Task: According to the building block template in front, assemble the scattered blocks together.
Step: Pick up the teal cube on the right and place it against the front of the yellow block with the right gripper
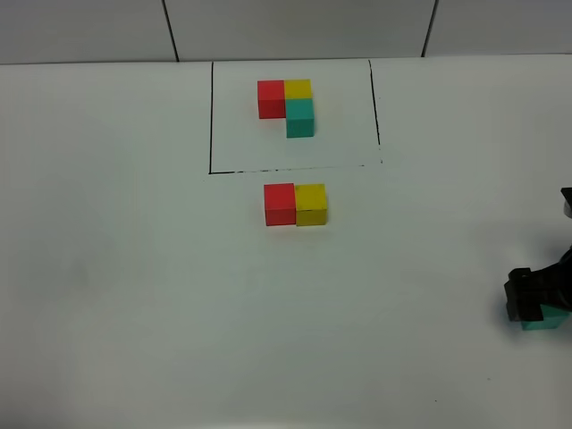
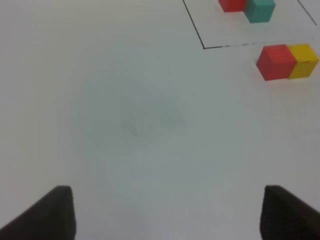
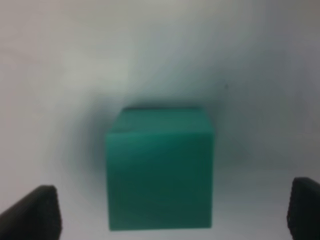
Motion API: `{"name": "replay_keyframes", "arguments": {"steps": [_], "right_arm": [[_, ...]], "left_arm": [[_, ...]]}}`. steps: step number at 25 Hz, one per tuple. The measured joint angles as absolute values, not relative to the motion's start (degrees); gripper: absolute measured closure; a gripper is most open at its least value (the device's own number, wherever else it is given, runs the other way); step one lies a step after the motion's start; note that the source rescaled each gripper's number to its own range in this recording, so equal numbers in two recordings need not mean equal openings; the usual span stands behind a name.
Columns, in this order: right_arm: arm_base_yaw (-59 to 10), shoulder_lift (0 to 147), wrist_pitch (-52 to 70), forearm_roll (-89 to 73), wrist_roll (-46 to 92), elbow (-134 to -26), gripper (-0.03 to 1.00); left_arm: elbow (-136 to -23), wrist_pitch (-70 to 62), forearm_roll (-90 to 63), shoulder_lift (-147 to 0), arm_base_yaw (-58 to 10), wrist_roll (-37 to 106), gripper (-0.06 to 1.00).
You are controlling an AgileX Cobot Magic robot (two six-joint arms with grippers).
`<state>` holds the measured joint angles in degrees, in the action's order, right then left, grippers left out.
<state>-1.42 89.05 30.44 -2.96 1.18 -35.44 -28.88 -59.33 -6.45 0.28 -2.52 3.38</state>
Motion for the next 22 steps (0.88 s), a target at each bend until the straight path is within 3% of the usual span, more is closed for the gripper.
{"name": "replay_keyframes", "arguments": {"steps": [5, 8, 16, 19, 22], "right_arm": [[0.2, 92.9, 27.8, -4.8, 2.5, -35.4, 0.14], [0.3, 93.8, 26.5, -5.2, 2.6, -35.4, 0.23], [0.3, 94.0, 26.3, -5.3, 2.7, -35.4, 0.62], [0.3, 94.0, 26.5, -5.4, 2.7, -35.4, 0.94], [-0.4, 94.0, 27.1, -5.6, 2.7, -35.5, 0.97]], "left_arm": [[-28.9, -59.3, -6.5, 0.3, -2.5, 3.4, 0.14], [-28.9, -59.3, -6.5, 0.3, -2.5, 3.4, 0.14], [-28.9, -59.3, -6.5, 0.3, -2.5, 3.4, 0.14], [-28.9, -59.3, -6.5, 0.3, -2.5, 3.4, 0.14], [-28.9, -59.3, -6.5, 0.3, -2.5, 3.4, 0.14]]}}
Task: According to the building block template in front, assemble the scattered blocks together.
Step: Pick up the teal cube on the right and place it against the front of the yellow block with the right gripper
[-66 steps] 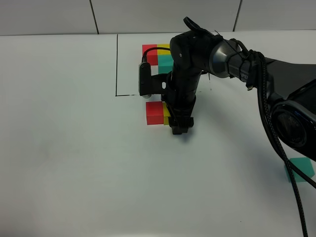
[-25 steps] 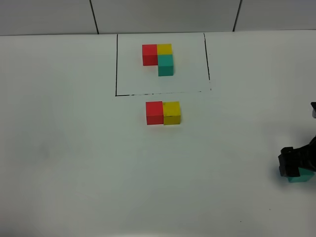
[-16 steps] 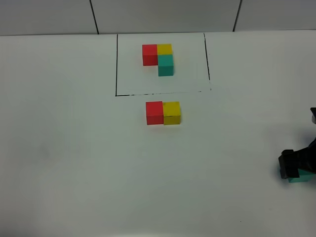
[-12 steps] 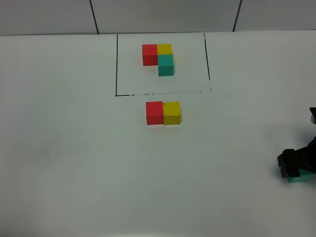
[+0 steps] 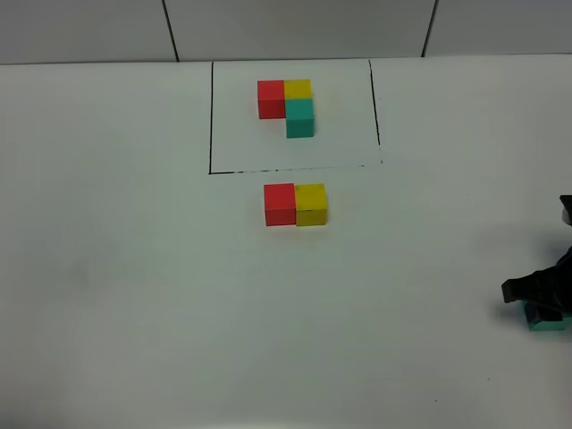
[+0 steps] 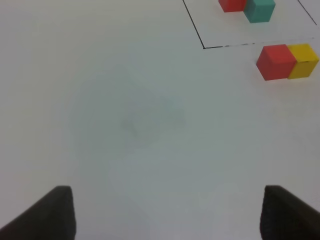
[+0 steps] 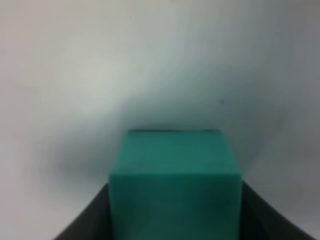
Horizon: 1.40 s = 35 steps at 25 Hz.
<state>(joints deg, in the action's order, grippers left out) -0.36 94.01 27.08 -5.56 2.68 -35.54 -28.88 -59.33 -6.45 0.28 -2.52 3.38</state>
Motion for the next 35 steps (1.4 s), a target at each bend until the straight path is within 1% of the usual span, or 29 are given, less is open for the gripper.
{"name": "replay_keyframes", "arguments": {"steps": [2, 4, 6, 8, 10, 13, 17, 20, 24, 30, 35], "right_arm": [[-1.9, 94.0, 29.6, -5.9, 2.0, -36.5, 0.97], [-4.9, 94.0, 32.5, -6.8, 0.0, -38.5, 0.97], [-9.9, 94.0, 35.2, -7.1, -4.0, -41.5, 0.97], [-15.8, 94.0, 36.4, -6.3, -10.9, -44.3, 0.97], [-22.6, 94.4, 37.2, -4.0, -17.3, -47.5, 0.97], [-30.9, 97.1, 39.2, 0.0, -27.0, -54.5, 0.97], [-37.9, 105.2, 43.0, 3.0, -35.6, -64.3, 0.97], [-40.4, 111.6, 44.7, 3.4, -37.5, -71.8, 0.97], [-41.1, 118.3, 45.1, 3.8, -38.1, -78.3, 0.97], [-41.1, 122.3, 45.8, 4.9, -38.4, -82.3, 0.97], [-40.9, 123.1, 45.9, 4.8, -39.8, -83.4, 0.97]], "left_arm": [[-28.9, -59.3, -6.5, 0.3, -2.5, 3.4, 0.14], [-28.9, -59.3, -6.5, 0.3, -2.5, 3.4, 0.14], [-28.9, -59.3, -6.5, 0.3, -2.5, 3.4, 0.14], [-28.9, -59.3, -6.5, 0.3, -2.5, 3.4, 0.14], [-28.9, -59.3, -6.5, 0.3, -2.5, 3.4, 0.14], [-28.9, -59.3, -6.5, 0.3, -2.5, 3.4, 0.14], [-28.9, -59.3, -6.5, 0.3, -2.5, 3.4, 0.14], [-28.9, -59.3, -6.5, 0.3, -2.5, 3.4, 0.14], [-28.9, -59.3, -6.5, 0.3, -2.5, 3.4, 0.14], [-28.9, -59.3, -6.5, 0.3, -2.5, 3.4, 0.14], [-28.9, -59.3, -6.5, 0.3, -2.5, 3.4, 0.14]]}}
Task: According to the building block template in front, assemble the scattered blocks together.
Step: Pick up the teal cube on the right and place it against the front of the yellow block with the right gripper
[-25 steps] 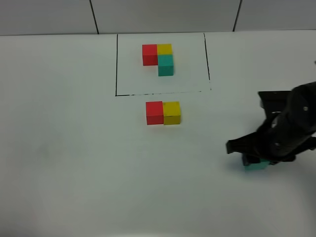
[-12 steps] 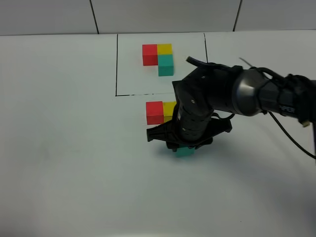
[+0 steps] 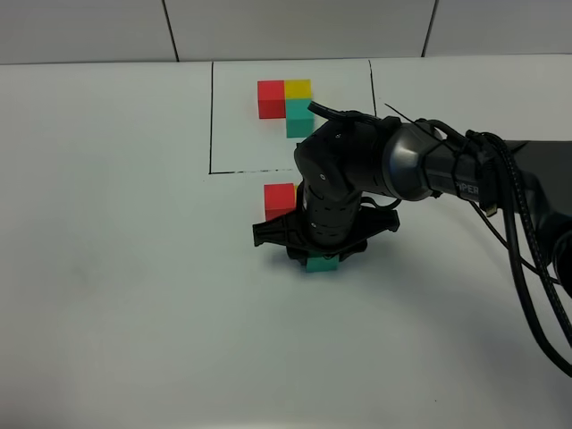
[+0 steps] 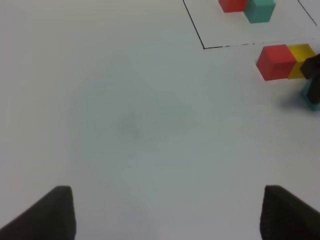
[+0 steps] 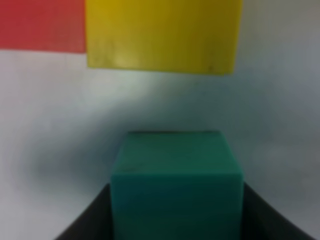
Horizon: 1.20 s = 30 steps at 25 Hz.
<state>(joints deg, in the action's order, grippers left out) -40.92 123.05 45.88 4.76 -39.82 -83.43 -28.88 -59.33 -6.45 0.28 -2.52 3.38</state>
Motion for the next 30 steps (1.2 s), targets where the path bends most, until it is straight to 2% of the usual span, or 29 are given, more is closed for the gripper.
{"name": "replay_keyframes", "arguments": {"steps": [30], "right_arm": [[-40.0, 125.8, 39.7, 6.9, -42.2, -85.1, 0.96]], "left_arm": [[-28.9, -59.3, -6.5, 0.3, -2.5, 3.4, 0.14]]}}
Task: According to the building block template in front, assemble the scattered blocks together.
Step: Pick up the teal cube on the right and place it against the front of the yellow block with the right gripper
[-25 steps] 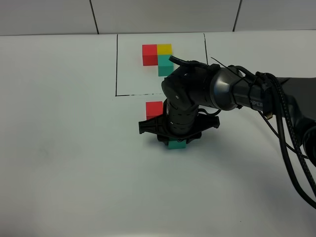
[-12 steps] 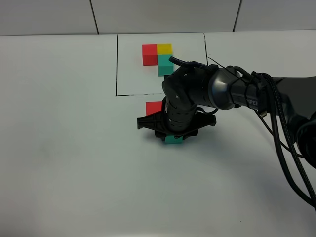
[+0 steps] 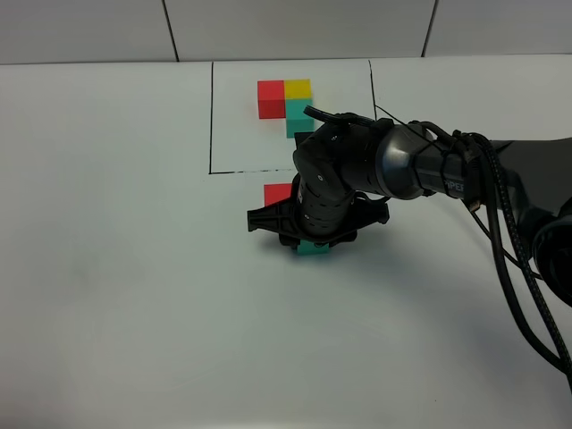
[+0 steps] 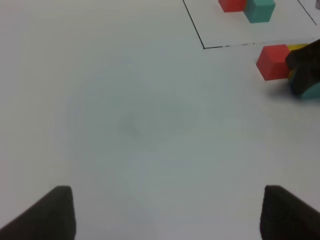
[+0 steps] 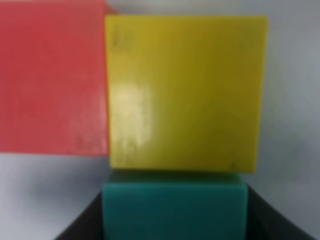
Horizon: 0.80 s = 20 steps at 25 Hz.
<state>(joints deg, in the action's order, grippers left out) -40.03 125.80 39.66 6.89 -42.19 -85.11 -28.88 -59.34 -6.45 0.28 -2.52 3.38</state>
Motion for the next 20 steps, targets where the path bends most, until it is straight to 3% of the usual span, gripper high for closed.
{"name": "replay_keyframes", "arguments": {"steps": [20], "right_arm": [[-40.0, 125.9, 39.2, 7.5, -42.5, -85.1, 0.96]], "left_arm": [[-28.9, -59.3, -6.5, 0.3, -2.5, 3.4, 0.14]]}}
